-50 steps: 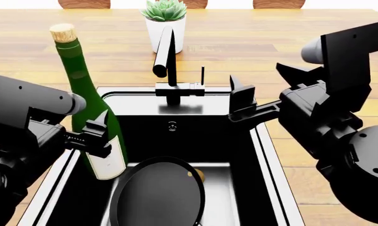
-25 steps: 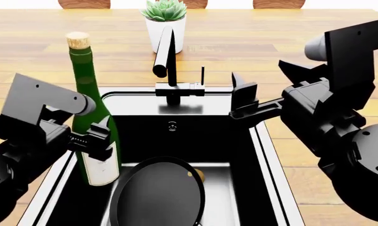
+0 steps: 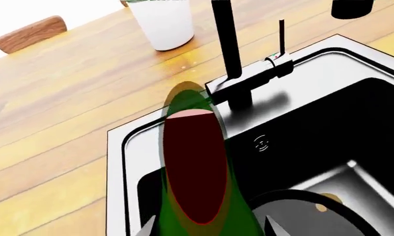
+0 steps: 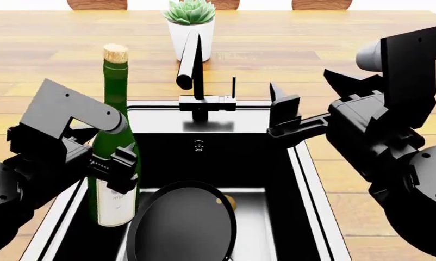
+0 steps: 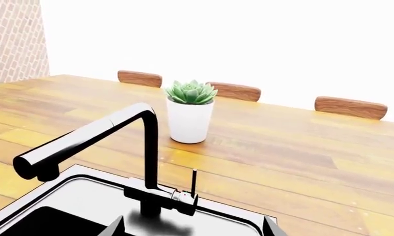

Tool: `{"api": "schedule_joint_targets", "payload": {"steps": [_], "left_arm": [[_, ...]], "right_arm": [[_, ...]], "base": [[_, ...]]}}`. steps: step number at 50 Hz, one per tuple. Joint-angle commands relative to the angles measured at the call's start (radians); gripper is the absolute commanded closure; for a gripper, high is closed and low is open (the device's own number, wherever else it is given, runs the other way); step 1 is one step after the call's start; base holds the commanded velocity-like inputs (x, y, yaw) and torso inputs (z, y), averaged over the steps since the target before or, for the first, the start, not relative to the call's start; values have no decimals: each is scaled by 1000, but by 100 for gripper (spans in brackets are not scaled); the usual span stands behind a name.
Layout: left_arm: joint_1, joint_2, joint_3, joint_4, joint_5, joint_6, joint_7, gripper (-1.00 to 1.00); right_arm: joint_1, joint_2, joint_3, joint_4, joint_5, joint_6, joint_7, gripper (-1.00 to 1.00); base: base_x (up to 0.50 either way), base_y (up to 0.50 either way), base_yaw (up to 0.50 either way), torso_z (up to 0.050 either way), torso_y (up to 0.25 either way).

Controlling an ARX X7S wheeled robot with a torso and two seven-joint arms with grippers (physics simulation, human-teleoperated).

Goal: Pick the pan and bottle and place them in the sink. Then turn on the water.

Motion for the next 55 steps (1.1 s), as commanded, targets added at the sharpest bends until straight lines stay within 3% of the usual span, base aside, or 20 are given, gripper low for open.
{"api": "schedule_joint_targets", "payload": {"steps": [1,31,55], "left_arm": [[-65,38,-1,-37,-95,-61,-44,100],[-200,154,96,-111,-267,-291,-119,100],[-169,229,133,-150,-232,-299,-103,100]], "right_arm": [[-18,7,8,-5,-20,-12,-19,-100],[-45,26,23,-9,-50,-39,-51,-100],[-51,43,32,-12,-55,-52,-48,-100]], "base": [[0,0,0,0,0],[0,0,0,0,1],[0,0,0,0,0]]}}
